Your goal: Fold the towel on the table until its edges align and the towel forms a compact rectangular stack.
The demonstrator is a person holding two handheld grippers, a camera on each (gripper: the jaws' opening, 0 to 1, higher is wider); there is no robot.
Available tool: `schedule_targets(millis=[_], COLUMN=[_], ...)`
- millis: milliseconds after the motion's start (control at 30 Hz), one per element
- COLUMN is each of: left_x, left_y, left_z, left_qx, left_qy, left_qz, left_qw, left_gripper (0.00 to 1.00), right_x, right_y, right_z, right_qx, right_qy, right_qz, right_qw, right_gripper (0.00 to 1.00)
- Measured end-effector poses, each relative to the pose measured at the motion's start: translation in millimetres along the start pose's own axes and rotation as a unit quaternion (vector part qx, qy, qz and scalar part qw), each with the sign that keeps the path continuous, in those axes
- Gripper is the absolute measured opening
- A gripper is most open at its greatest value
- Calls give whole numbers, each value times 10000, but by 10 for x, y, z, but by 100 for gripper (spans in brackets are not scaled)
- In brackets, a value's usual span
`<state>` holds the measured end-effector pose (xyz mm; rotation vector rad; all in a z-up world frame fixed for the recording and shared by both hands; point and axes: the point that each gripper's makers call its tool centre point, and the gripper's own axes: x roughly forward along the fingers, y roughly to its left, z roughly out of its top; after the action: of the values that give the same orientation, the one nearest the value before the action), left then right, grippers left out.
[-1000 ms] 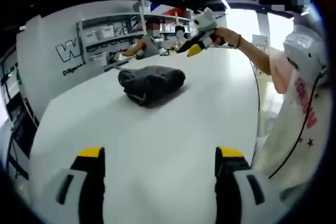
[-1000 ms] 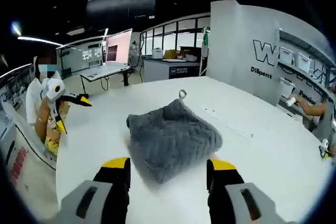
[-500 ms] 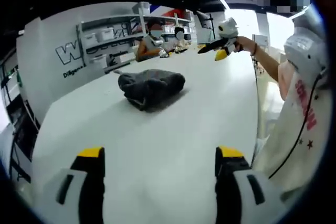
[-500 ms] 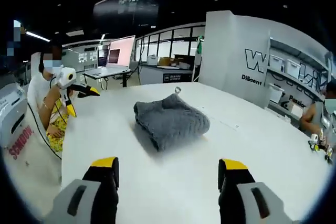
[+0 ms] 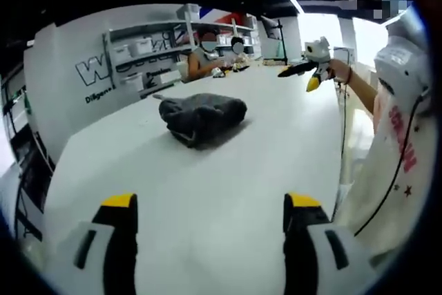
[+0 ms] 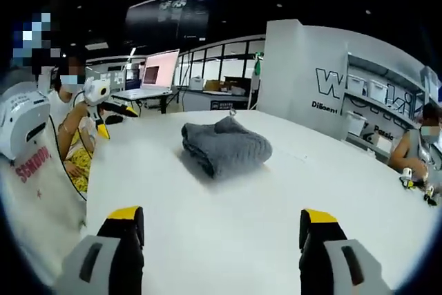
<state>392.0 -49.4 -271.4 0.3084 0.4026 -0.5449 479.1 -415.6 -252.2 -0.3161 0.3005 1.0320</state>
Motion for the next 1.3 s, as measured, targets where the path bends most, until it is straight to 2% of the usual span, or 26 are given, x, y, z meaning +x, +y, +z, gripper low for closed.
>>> schedule_targets(millis=[300,600,1300], left_x=[7,22,-13], left_y=[5,35,34], left_z=[6,12,31], left_qx=[-15,-103,-81], left_qy=[-17,-142,-122], left_qz=[7,64,100], left_qw=[10000,9998,9998], left_gripper=[92,92,92], right_x=[-70,-51,27], right_y=[22,45,93], right_z=[-113,-52,-28], right_qx=[122,-7,-131], right_qy=[13,-36,-34], right_qz=[-70,-58,105], right_qw=[9999,10000,9999], right_gripper=[99,99,99])
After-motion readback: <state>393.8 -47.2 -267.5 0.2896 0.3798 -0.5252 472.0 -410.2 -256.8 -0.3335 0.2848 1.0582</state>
